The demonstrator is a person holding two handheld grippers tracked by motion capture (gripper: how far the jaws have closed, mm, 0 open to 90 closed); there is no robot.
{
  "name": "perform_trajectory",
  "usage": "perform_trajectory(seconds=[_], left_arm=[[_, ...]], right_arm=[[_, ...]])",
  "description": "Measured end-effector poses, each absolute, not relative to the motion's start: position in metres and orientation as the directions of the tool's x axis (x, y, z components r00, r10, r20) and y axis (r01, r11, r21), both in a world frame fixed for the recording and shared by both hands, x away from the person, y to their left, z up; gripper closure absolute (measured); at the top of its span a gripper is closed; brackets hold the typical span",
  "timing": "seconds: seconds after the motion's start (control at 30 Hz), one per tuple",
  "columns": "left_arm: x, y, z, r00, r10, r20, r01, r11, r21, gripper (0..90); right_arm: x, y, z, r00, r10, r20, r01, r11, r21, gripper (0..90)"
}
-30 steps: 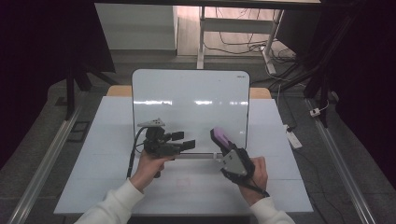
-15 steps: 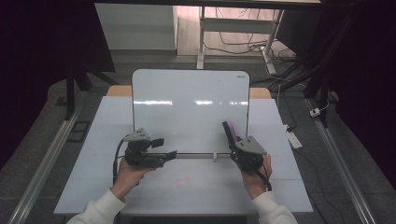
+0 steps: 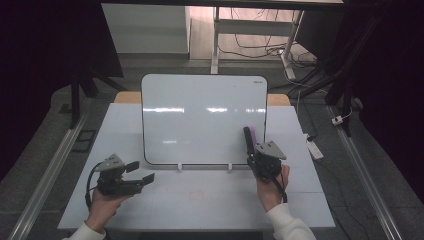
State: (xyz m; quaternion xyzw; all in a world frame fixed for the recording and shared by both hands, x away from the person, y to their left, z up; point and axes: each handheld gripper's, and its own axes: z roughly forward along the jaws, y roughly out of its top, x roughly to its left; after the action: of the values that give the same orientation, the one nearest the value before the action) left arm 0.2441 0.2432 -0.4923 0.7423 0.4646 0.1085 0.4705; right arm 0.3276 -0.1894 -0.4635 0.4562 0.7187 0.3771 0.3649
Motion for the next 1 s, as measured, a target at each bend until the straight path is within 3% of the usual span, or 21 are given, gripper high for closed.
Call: perform_trajectory(seconds=[0.07,0.27,0.4,0.8,1.0], left_arm=[[0.242,0.251,-0.496,0.526,0.801,-0.286,0.598,-0.109,0.794,19.9],[0.239,0.258,-0.5,0.513,0.817,-0.263,0.591,-0.114,0.798,19.3],[0.236,0.255,-0.501,0.529,0.814,-0.239,0.58,-0.142,0.802,19.2],[0.234,0.25,-0.503,0.574,0.795,-0.195,0.556,-0.204,0.806,20.8],[0.233,0.246,-0.504,0.594,0.784,-0.179,0.549,-0.233,0.803,21.6]], right_arm=[[0.329,-0.187,-0.464,-0.31,0.931,-0.191,0.38,0.306,0.873,61.4],[0.325,-0.187,-0.464,-0.332,0.921,-0.204,0.344,0.32,0.883,45.7],[0.315,-0.197,-0.458,-0.419,0.885,-0.202,0.279,0.338,0.899,36.4],[0.297,-0.247,-0.469,-0.632,0.765,-0.125,0.268,0.367,0.891,37.3],[0.29,-0.266,-0.479,-0.678,0.727,-0.109,0.261,0.376,0.889,37.3]])
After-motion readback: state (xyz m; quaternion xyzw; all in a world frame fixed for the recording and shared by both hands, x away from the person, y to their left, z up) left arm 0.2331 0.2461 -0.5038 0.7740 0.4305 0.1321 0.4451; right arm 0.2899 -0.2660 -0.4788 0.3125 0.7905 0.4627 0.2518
